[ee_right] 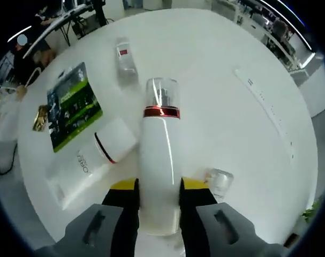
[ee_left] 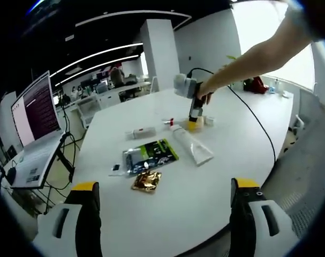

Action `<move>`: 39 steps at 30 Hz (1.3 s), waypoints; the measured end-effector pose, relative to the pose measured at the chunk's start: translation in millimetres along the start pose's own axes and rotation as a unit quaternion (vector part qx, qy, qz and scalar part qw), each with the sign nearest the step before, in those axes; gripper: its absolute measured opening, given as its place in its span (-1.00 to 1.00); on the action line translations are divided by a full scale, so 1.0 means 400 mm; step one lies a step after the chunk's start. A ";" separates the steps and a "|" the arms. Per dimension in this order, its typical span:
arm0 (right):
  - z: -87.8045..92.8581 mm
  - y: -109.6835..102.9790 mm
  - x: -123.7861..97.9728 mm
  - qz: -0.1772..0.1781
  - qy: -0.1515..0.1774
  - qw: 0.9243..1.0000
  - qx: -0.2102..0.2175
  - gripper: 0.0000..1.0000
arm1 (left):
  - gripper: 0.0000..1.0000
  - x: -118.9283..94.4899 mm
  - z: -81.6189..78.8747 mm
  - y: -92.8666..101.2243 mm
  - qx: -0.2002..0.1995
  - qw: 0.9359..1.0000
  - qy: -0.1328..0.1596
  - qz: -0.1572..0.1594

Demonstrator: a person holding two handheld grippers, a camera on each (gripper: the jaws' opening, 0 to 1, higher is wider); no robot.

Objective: Arrange the skincare products in the storage area until every visible bottle or jar stands upright without overlapping.

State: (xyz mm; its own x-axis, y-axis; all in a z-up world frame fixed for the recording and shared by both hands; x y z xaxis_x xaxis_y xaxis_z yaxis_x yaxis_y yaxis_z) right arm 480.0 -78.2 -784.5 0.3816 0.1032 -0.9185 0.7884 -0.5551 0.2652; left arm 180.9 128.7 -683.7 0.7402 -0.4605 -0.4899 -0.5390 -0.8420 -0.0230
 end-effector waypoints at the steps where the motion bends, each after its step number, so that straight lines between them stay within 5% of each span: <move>1: 0.003 -0.002 -0.001 -0.001 -0.001 1.000 -0.001 -0.45 | 0.92 -0.001 0.000 0.004 0.000 1.000 0.000 0.001; 16: 0.083 -0.033 -0.043 -0.056 -0.005 0.996 0.064 -0.45 | 0.90 0.004 0.002 0.019 0.007 1.000 -0.005 0.012; 26: 0.142 -0.064 -0.072 -0.107 0.006 0.983 0.149 -0.46 | 0.90 0.008 -0.001 0.031 0.010 1.000 -0.010 0.027; 39: 0.210 -0.116 -0.121 -0.132 0.022 0.967 0.217 -0.45 | 0.89 0.008 -0.012 0.039 0.013 0.999 0.005 0.037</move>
Point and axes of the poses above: the point that each gripper's makers call its tool centre point, and the gripper's own axes: x roughly forward along the fingers, y roughly to its right, z roughly out of its underside, the point moved 5 cm from there along -x, roughly backward along the fingers, and after that the axes turned 14 degrees about z, right-handed, at the moved point
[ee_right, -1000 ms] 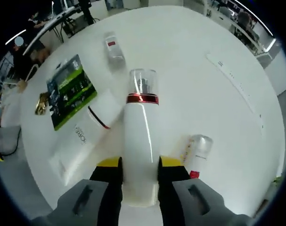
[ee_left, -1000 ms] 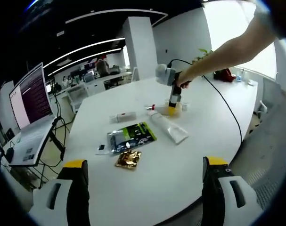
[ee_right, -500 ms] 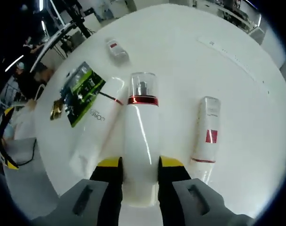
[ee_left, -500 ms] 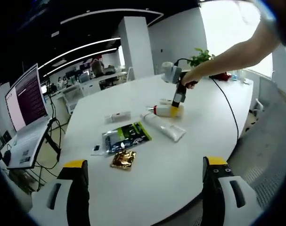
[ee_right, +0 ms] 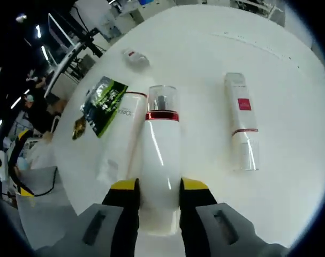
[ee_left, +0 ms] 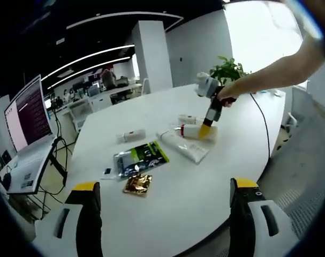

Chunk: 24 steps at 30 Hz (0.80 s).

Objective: Arrange the skincare products in the storage area until every visible bottle or jar stands upright without overlapping.

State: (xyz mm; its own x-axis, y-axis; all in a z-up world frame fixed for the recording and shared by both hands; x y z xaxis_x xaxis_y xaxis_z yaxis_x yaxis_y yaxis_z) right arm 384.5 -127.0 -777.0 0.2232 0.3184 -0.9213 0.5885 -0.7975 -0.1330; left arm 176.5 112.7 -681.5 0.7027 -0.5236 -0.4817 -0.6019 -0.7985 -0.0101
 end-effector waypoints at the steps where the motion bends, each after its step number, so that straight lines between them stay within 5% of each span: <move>1: 0.006 -0.004 -0.001 -0.003 0.002 1.000 0.005 -0.45 | 0.89 0.000 0.000 0.001 -0.001 1.000 0.001 0.001; 12: 0.063 -0.015 -0.022 -0.030 0.027 0.996 0.075 -0.46 | 0.89 0.004 -0.007 0.020 0.011 1.000 0.000 0.014; 24: 0.116 -0.012 -0.019 -0.088 0.053 0.980 0.171 -0.46 | 0.87 0.013 -0.026 0.053 -0.001 0.998 0.010 0.067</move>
Point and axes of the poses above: the point that each gripper's makers call its tool centre point, and the gripper's own axes: x roughly forward along the fingers, y roughly to its right, z roughly out of its underside, the point moved 5 cm from there along -x, roughly backward along the fingers, and after that the axes turned 14 degrees about z, right-handed, at the moved point
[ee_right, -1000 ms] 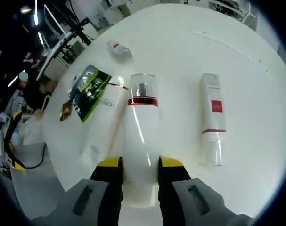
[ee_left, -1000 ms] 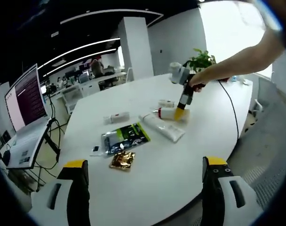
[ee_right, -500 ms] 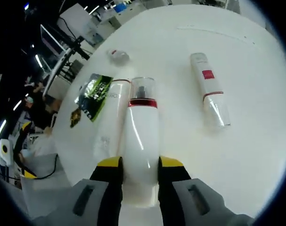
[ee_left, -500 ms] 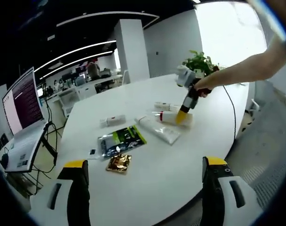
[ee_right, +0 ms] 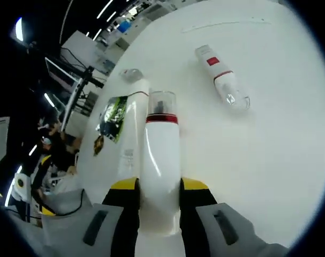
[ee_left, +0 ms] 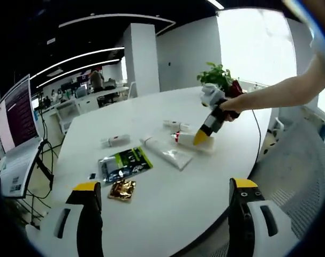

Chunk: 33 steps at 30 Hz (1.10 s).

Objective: Arrange the skincare products in the storage area until every visible bottle or jar stands upright without overlapping.

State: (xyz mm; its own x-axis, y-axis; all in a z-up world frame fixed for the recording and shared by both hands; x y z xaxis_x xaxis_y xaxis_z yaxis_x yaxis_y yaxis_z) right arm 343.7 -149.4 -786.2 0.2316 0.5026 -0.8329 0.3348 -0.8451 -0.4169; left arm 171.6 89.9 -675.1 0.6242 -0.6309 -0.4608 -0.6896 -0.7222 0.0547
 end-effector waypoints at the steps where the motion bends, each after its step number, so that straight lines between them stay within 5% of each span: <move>1: 0.000 0.001 0.001 -0.002 0.000 1.000 0.003 -0.46 | 0.87 -0.001 -0.001 0.003 0.000 1.000 -0.002 0.004; 14: 0.044 -0.008 -0.005 -0.073 0.024 0.992 0.102 -0.46 | 0.85 0.006 -0.059 -0.028 0.014 0.998 0.000 0.054; 21: 0.075 -0.015 -0.008 -0.121 0.041 0.978 0.164 -0.46 | 0.78 0.055 -0.069 -0.028 -0.047 0.992 0.016 0.115; 27: 0.110 -0.035 -0.017 -0.153 0.049 0.969 0.186 -0.46 | 0.73 0.090 -0.074 -0.040 -0.074 0.988 0.022 0.132; 33: 0.140 -0.063 -0.025 -0.194 0.056 0.955 0.219 -0.46 | 0.59 0.137 -0.084 -0.032 -0.134 0.976 0.039 0.170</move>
Point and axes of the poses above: the point that each gripper's makers call its tool centre point, and the gripper's own axes: x roughly forward along the fingers, y roughly to its right, z roughly out of its underside, the point moved 5 cm from there along -x, roughly backward along the fingers, and after that the axes turned 14 degrees about z, right-handed, at the moved point
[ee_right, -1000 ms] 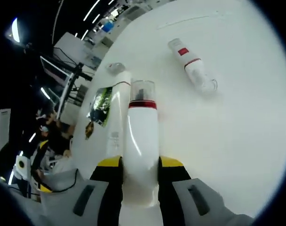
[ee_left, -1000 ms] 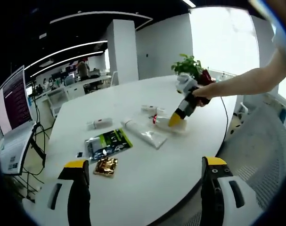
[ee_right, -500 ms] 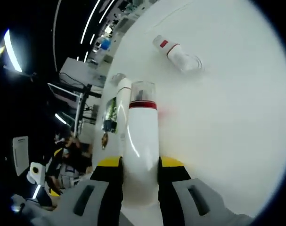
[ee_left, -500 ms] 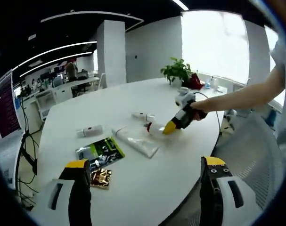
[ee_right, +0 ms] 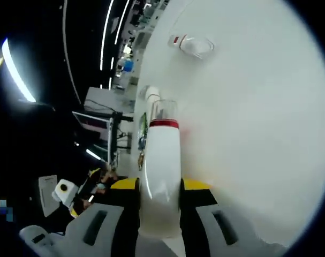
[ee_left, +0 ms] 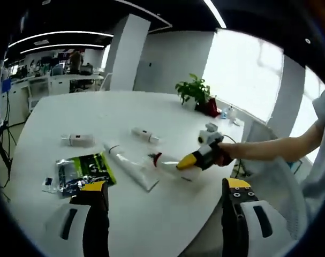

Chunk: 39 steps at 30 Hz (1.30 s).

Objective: Arrange the skincare products in the storage area until every visible bottle or jar stands upright without overlapping.

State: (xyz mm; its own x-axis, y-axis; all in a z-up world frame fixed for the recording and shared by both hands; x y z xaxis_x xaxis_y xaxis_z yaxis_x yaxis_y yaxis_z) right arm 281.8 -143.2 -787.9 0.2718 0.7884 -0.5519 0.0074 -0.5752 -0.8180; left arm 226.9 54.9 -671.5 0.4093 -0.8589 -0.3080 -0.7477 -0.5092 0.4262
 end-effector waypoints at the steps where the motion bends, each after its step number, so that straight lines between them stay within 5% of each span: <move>1: 0.004 -0.002 0.000 -0.005 0.001 1.000 0.002 -0.46 | 0.57 0.006 0.001 -0.002 -0.007 1.000 0.002 0.007; 11: 0.040 -0.060 -0.019 -0.055 0.007 0.998 0.008 -0.46 | 0.40 0.078 -0.011 -0.022 -0.095 0.993 0.031 0.055; 22: 0.092 -0.189 -0.042 -0.121 0.006 0.992 -0.030 -0.46 | 0.26 0.147 -0.018 -0.051 -0.184 0.976 0.072 0.093; 26: 0.098 -0.213 -0.050 -0.128 0.000 0.991 -0.048 -0.46 | 0.17 0.159 -0.026 -0.063 -0.222 0.964 0.103 0.103; 39: 0.103 -0.273 -0.056 -0.161 -0.009 0.984 -0.078 -0.46 | -0.28 0.182 -0.033 -0.022 -0.254 0.946 0.134 0.151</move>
State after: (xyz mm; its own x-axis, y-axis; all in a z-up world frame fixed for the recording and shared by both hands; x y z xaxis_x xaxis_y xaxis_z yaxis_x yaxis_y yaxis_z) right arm 235.2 -89.0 -693.0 0.2136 0.9382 -0.2722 0.2376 -0.3201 -0.9171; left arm 270.1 -3.7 -686.5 0.3855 -0.9182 0.0914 -0.5325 -0.1405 0.8347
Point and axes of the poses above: the point that each gripper's makers call its tool centre point, and the gripper's own axes: x roughly forward along the fingers, y roughly to its right, z roughly out of its underside, the point moved 5 cm from there along -x, roughly backward along the fingers, and after that the axes turned 14 degrees about z, right-handed, at the moved point
